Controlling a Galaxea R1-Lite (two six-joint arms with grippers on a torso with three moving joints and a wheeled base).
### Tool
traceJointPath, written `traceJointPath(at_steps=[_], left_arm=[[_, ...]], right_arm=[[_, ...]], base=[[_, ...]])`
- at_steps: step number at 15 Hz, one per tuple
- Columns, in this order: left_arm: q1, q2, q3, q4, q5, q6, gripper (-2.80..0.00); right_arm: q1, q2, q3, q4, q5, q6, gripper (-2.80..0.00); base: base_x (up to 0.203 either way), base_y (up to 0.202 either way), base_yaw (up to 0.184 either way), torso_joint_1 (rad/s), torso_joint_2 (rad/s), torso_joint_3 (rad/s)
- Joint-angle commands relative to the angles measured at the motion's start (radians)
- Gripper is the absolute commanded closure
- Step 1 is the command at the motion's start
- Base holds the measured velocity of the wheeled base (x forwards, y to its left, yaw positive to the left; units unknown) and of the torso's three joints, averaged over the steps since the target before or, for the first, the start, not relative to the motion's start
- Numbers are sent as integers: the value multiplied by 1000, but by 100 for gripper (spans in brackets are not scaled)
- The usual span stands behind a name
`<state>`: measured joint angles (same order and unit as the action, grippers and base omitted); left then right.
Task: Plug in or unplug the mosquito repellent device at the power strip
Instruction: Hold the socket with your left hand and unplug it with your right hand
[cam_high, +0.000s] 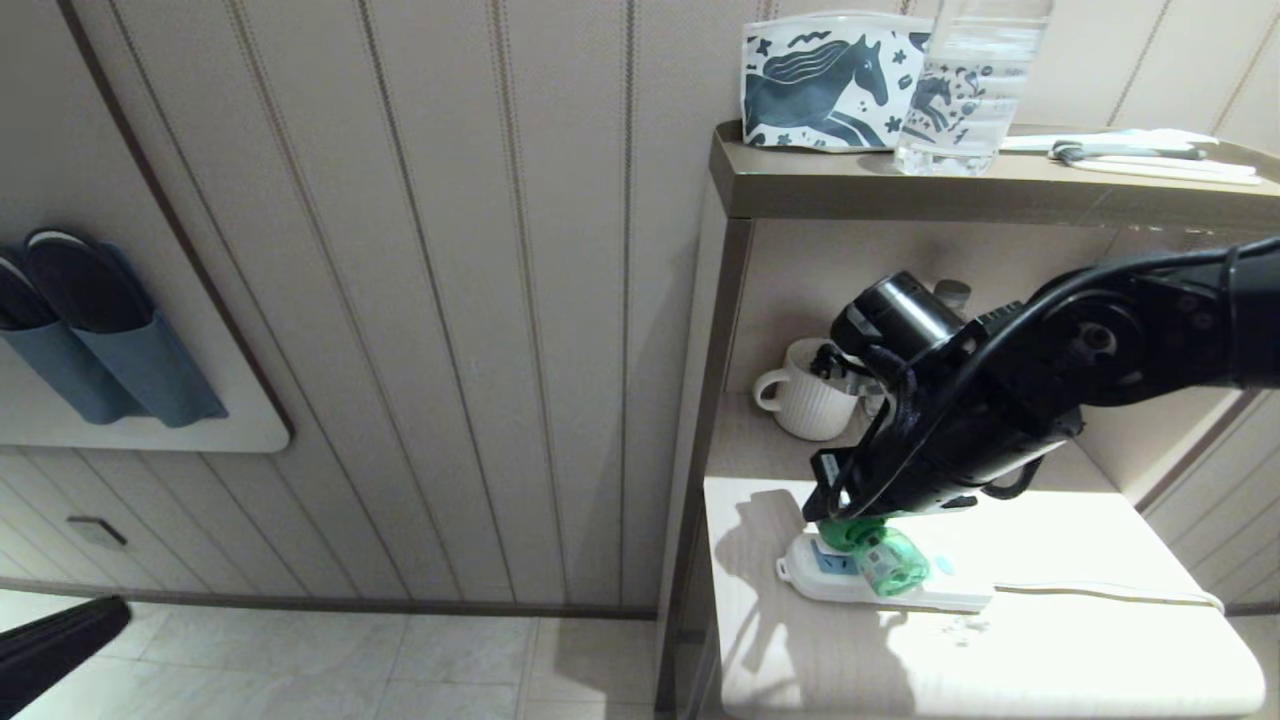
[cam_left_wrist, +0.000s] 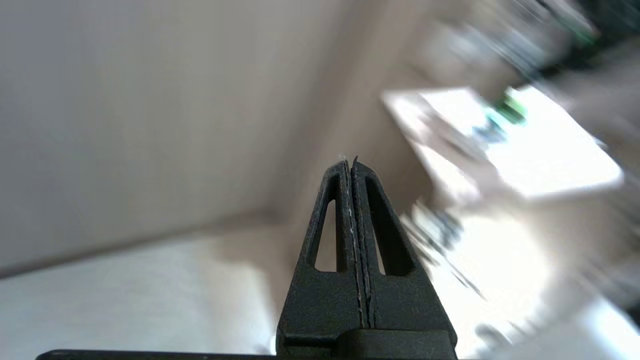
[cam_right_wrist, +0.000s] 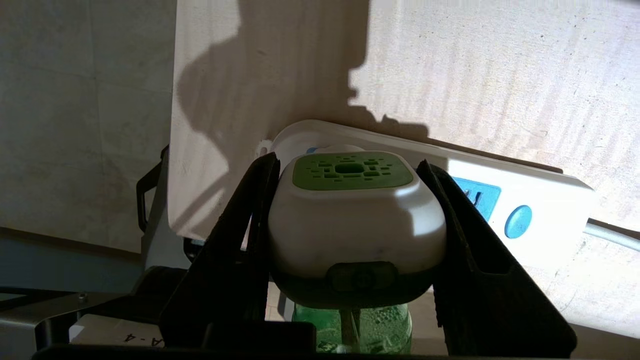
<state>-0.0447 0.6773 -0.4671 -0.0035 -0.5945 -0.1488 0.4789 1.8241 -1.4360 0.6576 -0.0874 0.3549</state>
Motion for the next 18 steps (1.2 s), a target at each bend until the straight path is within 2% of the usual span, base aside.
traceJointPath(at_steps=[1,3,5,7,9,13,18], left_arm=[[-96,277,-20,-35,-123,10,0],[-265,439,-30,-110,-136,19,0],[-421,582,-43,-236,-97,14,0],[-532,710,-73,-354,-39,-15,0],[-624,831,-126,-435,50,-36,0],[-734,1016,-211,-550,235,-50,0],[-888,1254,-285,-759,541,-54,0]], right_arm=[[0,18,-18,5,-1,2,0],[15,36,-34,5,-1,2,0],[30,52,-49,4,-1,4,0],[38,64,-58,4,0,6,0],[38,64,-62,4,0,6,0],[38,61,-60,5,0,6,0],[46,61,-63,4,0,6,0]], base=[[0,0,0,0,0,0],[0,0,0,0,0,0],[0,0,0,0,0,0],[0,0,0,0,0,0],[0,0,0,0,0,0],[0,0,0,0,0,0],[0,0,0,0,0,0]])
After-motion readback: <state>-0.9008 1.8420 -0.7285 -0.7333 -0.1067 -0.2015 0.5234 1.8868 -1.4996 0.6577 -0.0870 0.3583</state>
